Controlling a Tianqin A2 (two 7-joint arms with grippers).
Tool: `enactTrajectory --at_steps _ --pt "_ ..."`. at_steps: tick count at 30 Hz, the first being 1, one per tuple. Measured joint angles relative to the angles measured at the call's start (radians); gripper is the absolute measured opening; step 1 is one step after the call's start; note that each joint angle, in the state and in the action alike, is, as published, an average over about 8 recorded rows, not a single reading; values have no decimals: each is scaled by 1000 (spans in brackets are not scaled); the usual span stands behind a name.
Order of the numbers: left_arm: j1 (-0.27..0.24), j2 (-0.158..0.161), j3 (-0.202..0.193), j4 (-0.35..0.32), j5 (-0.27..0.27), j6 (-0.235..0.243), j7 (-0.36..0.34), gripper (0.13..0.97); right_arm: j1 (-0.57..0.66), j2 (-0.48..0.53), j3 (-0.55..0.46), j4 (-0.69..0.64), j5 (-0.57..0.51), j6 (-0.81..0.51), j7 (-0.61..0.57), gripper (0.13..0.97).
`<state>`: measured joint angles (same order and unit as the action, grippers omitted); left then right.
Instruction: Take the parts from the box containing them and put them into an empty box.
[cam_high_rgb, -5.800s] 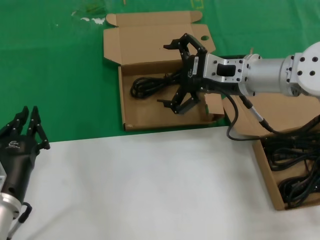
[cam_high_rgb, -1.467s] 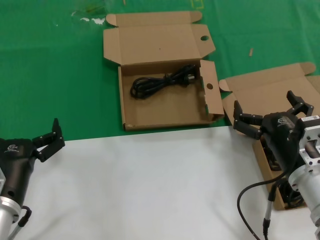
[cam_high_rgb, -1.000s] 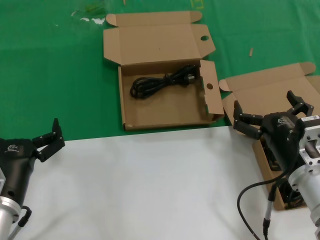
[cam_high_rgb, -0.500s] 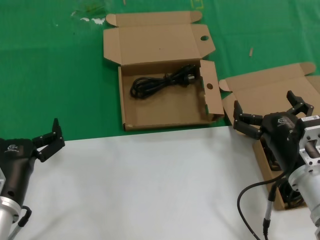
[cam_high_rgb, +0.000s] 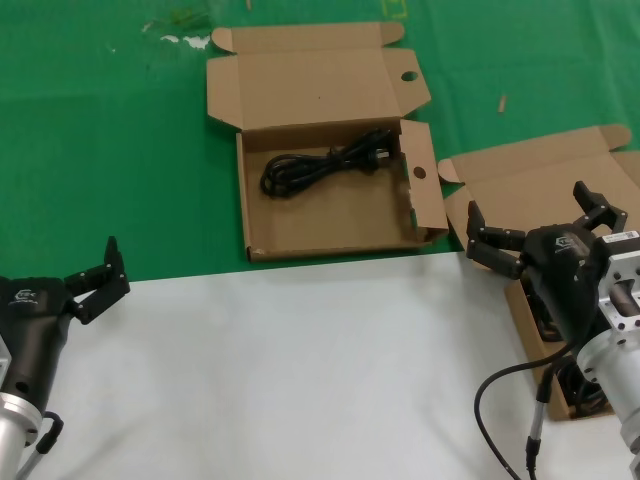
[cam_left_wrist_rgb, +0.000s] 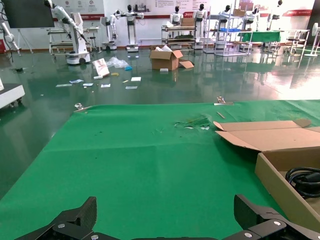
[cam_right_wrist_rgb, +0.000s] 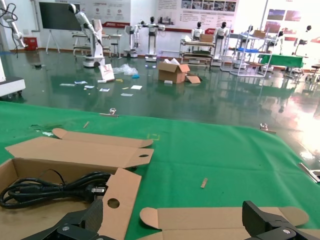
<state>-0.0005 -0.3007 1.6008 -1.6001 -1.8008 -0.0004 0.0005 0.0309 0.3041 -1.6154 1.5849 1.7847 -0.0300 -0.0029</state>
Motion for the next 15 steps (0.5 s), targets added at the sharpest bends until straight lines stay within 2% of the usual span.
enactTrajectory --at_steps 15 --pt "0 0 0 0 0 0 0 966 0 0 0 0 0 0 0 966"
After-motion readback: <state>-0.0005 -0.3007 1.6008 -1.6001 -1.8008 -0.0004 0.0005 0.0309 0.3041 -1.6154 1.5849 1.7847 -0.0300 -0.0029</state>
